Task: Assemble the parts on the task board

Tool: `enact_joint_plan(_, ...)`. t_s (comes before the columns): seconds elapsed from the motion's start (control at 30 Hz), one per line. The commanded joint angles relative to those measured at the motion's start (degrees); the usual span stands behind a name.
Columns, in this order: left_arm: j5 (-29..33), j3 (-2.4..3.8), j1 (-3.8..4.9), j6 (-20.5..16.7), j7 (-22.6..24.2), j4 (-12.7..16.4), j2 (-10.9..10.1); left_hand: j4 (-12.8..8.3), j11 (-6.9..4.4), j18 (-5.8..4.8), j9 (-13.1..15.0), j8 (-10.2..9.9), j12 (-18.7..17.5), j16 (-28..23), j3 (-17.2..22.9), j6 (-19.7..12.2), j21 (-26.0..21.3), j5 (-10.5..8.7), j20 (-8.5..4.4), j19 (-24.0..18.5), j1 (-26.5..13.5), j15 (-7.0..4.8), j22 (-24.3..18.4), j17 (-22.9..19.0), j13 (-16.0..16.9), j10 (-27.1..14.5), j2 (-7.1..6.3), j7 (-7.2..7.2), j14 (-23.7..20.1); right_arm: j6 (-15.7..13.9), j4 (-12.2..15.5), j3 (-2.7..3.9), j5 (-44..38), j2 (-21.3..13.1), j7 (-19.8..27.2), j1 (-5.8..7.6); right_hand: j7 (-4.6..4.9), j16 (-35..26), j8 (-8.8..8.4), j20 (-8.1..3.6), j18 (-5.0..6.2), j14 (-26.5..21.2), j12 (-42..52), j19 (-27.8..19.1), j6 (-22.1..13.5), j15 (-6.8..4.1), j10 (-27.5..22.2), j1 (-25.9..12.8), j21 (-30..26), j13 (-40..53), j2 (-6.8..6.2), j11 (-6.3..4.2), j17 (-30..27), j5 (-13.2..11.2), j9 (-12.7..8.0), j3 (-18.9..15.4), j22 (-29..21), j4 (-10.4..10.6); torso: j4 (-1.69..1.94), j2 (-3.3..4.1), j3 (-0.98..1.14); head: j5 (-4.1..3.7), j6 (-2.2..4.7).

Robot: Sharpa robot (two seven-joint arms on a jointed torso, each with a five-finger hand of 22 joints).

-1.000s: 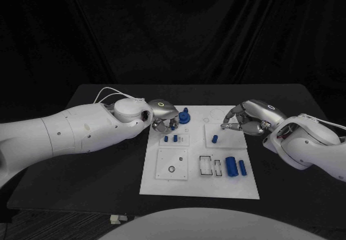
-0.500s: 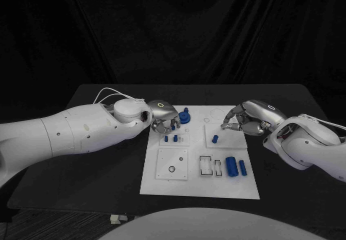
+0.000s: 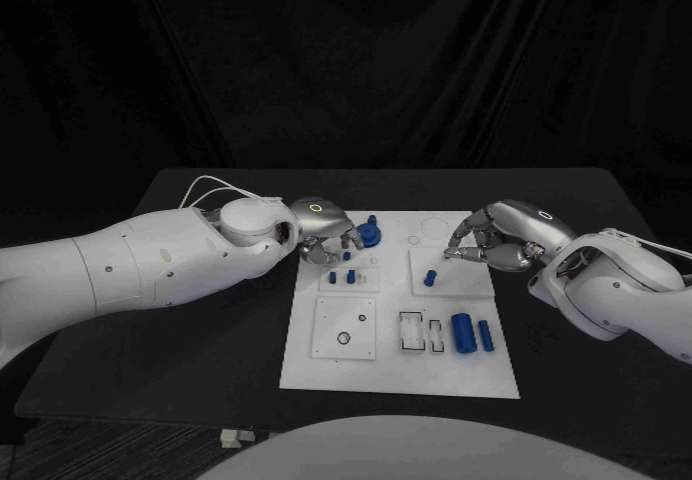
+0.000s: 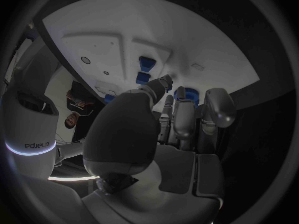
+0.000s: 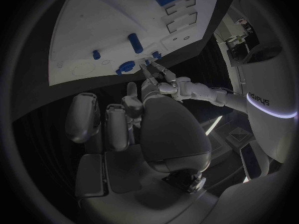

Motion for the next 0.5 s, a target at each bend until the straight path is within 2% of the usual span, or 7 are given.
enact_joint_plan(0.03, 0.0, 0.05, -0.07, -6.0, 1.3, 0.5, -0.8, 0.4, 0.07, 1.06, -0.1, -0.1, -0.2, -0.1, 0.1, -0.2, 0.1, -0.33, -0.09, -0.2, -0.7, 0.03, 7.7, 0.3, -0.1, -0.3, -0.26, -0.04, -0.1, -0.4, 0.3, 0.03, -0.1, -0.5, -0.1, -0.12, 0.15, -1.4, -0.33, -0.02, 0.75, 2.9, -4.2, -0.8, -0.4, -0.35, -1.8, -0.2, -1.6, -3.9, -0.31, 0.11, 0.2, 0.0, -0.1, 0.6, 8.7, -0.1, 0.00, -0.02, 0.00, -0.08, -0.01)
enact_joint_plan(0.1, 0.0, 0.05, -0.06, -7.6, 1.4, 0.9, -1.6, 0.4, 0.08, 1.07, -0.1, -0.1, -0.2, -0.1, 0.1, -0.1, 0.1, -0.33, -0.08, -0.2, -0.7, 0.04, 7.7, 0.2, -0.1, -0.2, -0.27, -0.04, -0.2, -0.5, 0.5, 0.04, -0.1, -0.8, -0.1, -0.10, 0.15, -1.5, -0.36, -0.01, 0.76, 2.9, -5.3, -0.8, -0.5, -0.36, -2.1, -0.2, -1.7, -4.9, -0.35, 0.12, 0.1, 0.0, -0.1, 0.7, 8.7, -0.1, -0.01, -0.03, -0.01, -0.10, -0.01)
enact_joint_plan(0.13, 0.0, 0.06, -0.05, -8.5, 1.4, 1.3, -2.1, 0.5, 0.05, 1.03, -0.1, 0.1, -0.1, 0.0, 0.0, 0.1, 0.3, -0.35, -0.05, -0.1, -0.8, 0.05, 7.8, 0.4, -0.1, 0.0, -0.29, -0.06, 0.0, -0.7, 0.7, 0.04, -0.1, -1.1, -0.2, -0.07, 0.46, -1.9, -0.91, 0.04, 0.85, 2.8, -15.4, -1.0, -1.3, -0.28, -6.7, -0.1, -2.3, -14.1, -0.36, 0.19, -0.3, 0.0, -0.3, 1.0, 8.5, -0.1, 0.01, -0.04, 0.00, -0.09, -0.01)
enact_joint_plan(0.23, 0.0, 0.07, 0.31, -11.6, 1.7, 2.6, -4.1, 0.6, 0.04, 1.07, -0.1, 0.3, 0.0, -0.2, -0.1, 0.5, 0.0, -0.56, -0.04, -0.1, -0.9, 0.05, 7.7, 0.1, -0.1, 0.1, -0.48, 0.03, -0.1, -0.8, 1.1, 0.05, -0.4, -1.8, -0.5, 0.39, 1.28, -2.5, -4.67, 0.37, 0.95, 2.7, -23.5, -1.2, -4.5, -0.08, -7.2, -0.2, -3.3, -20.4, -0.55, 0.67, -0.8, 0.1, -2.1, 1.7, 8.3, 0.0, -0.01, -0.02, 0.00, 0.14, -0.01)
enact_joint_plan(0.4, 0.0, 0.08, 2.39, -15.2, 3.1, 4.1, -6.8, 1.5, -0.13, 1.11, -0.2, 0.4, -0.2, -0.4, -0.3, 1.1, -0.2, -3.19, -0.03, 0.0, -1.2, 0.00, 7.7, -0.2, -0.5, -0.7, -0.79, -0.22, -0.1, 0.2, 1.5, 0.05, -1.3, -2.4, -2.4, 2.47, 2.39, -5.3, -8.23, 1.71, 1.61, 1.7, -40.4, -2.4, -4.6, 1.86, -9.7, 1.3, -7.8, -33.0, -1.93, 2.67, -3.6, 0.5, -4.6, 3.8, 7.3, 0.1, 0.01, 0.01, 0.01, 0.35, -0.01)
enact_joint_plan(0.43, 0.0, 0.08, 3.01, -15.9, 3.6, 4.5, -7.4, 2.7, -0.26, 1.21, -0.4, 0.3, -0.5, -0.7, -1.0, 1.2, -0.9, -5.00, -0.03, -0.2, -1.9, 0.00, 7.5, -0.6, -0.6, -1.8, -0.95, -0.55, -0.3, 0.9, 1.5, 0.06, -1.9, -2.4, -3.3, 3.16, 2.34, -5.9, -8.61, 1.89, 1.74, 1.5, -41.9, -2.6, -4.6, 2.09, -9.6, 1.7, -8.6, -34.3, -2.24, 2.87, -4.2, 0.5, -4.9, 4.1, 7.1, 0.1, -0.01, -0.01, 0.00, 0.35, -0.01)
enact_joint_plan(0.5, 0.0, 0.08, 3.95, -16.5, 4.2, 5.4, -8.6, 4.0, -0.63, 1.36, -0.5, 0.5, -0.6, -1.3, -2.2, 1.7, -2.2, -5.52, -0.08, -0.6, -2.4, -0.20, 7.2, -1.3, -0.9, -3.4, -1.33, -1.36, -0.6, 2.6, 1.6, 0.06, -2.9, -2.4, -5.1, 4.39, 2.02, -7.9, -9.90, 2.83, 2.07, 0.7, -46.1, -3.7, -5.6, 3.27, -12.3, 2.6, -11.9, -37.4, -3.03, 4.47, -6.0, 0.4, -5.9, 4.7, 6.3, -0.1, -0.01, -0.02, 0.00, 0.08, -0.01)
